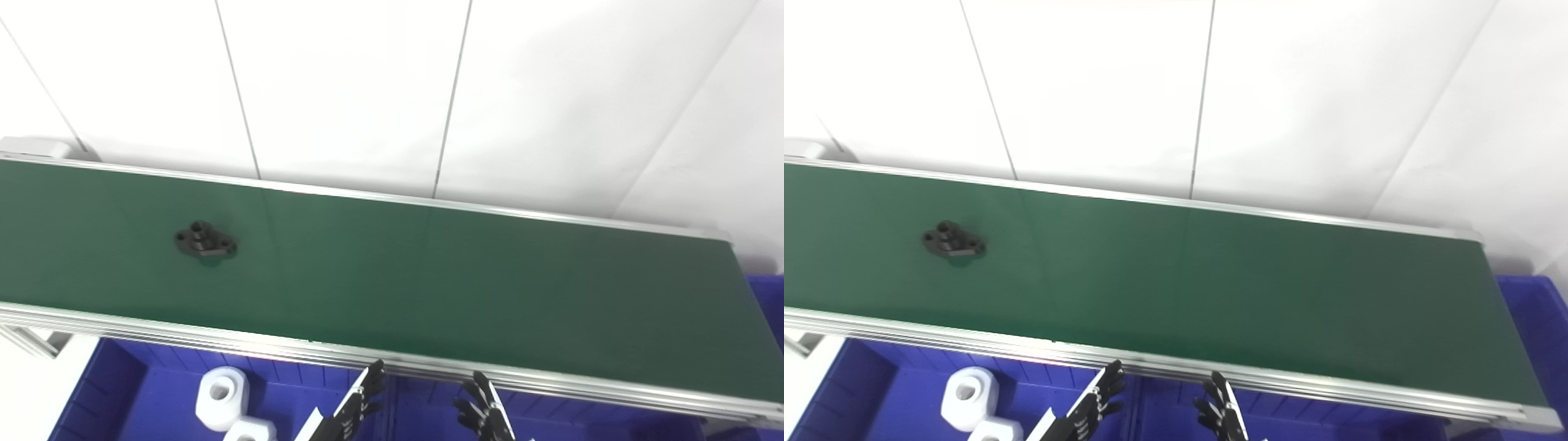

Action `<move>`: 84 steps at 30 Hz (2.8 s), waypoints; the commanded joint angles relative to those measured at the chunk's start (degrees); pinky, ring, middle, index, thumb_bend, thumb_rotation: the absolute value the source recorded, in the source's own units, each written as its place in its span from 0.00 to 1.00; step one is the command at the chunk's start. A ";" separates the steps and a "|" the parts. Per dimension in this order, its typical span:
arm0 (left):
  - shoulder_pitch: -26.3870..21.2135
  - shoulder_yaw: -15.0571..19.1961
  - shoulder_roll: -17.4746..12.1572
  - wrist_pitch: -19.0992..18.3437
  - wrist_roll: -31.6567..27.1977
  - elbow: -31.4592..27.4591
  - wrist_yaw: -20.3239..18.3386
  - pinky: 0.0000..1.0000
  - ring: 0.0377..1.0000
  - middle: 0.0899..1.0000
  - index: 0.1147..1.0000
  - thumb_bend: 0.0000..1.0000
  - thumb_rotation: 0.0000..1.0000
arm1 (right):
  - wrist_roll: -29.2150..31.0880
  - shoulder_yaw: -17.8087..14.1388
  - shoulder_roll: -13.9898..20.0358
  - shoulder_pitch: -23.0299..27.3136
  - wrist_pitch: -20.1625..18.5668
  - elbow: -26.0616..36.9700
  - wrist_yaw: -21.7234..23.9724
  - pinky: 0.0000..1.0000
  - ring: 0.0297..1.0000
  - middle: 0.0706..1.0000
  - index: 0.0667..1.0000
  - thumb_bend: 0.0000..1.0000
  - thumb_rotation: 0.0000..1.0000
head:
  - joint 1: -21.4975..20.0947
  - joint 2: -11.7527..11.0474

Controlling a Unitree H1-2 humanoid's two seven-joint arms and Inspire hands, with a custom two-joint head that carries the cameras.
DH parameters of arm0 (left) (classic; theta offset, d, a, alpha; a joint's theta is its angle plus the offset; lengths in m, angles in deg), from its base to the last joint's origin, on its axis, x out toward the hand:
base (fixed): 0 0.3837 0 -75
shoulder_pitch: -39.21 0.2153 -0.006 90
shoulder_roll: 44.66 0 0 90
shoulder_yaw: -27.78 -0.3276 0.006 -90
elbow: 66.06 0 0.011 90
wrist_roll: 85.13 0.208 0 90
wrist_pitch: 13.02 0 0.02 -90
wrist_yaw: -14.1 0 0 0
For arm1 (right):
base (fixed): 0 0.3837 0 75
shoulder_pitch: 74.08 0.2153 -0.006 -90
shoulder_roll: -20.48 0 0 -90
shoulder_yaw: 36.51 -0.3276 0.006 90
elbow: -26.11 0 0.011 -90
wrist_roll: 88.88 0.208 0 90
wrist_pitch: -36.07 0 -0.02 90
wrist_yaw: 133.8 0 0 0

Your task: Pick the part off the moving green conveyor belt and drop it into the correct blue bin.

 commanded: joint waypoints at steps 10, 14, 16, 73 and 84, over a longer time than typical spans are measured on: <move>-0.89 -1.05 0.54 2.63 0.67 0.76 0.56 0.87 0.95 0.98 0.96 1.00 0.80 | 2.14 -0.53 0.07 0.02 3.37 0.24 1.11 0.85 0.88 0.94 0.99 0.92 0.96 | 4.03 -1.11; -1.19 -1.37 1.00 2.67 1.27 1.40 0.91 0.85 0.94 0.97 0.95 1.00 0.81 | 2.63 -1.12 0.33 0.07 3.37 0.18 1.54 0.86 0.88 0.94 1.00 0.92 0.95 | 4.91 -1.44; -1.36 -1.42 1.24 3.20 1.48 1.88 1.12 0.84 0.94 0.97 0.94 1.00 0.81 | 2.65 -1.32 0.37 0.23 3.37 0.11 1.66 0.87 0.89 0.95 1.00 0.92 0.93 | 4.88 -1.67; -5.40 -4.78 4.95 4.25 6.16 5.62 4.56 0.79 0.95 1.00 0.97 0.96 0.84 | -42.94 5.44 -0.45 61.46 -38.66 -8.67 15.69 0.59 0.75 0.86 0.88 1.00 0.60 | 3.69 0.44; -2.57 -5.70 4.89 2.17 7.29 0.65 4.41 0.77 0.95 1.00 0.98 0.94 0.84 | -42.87 8.35 -5.18 68.13 -40.45 -23.04 13.63 0.55 0.74 0.88 0.88 1.00 0.60 | 4.17 2.05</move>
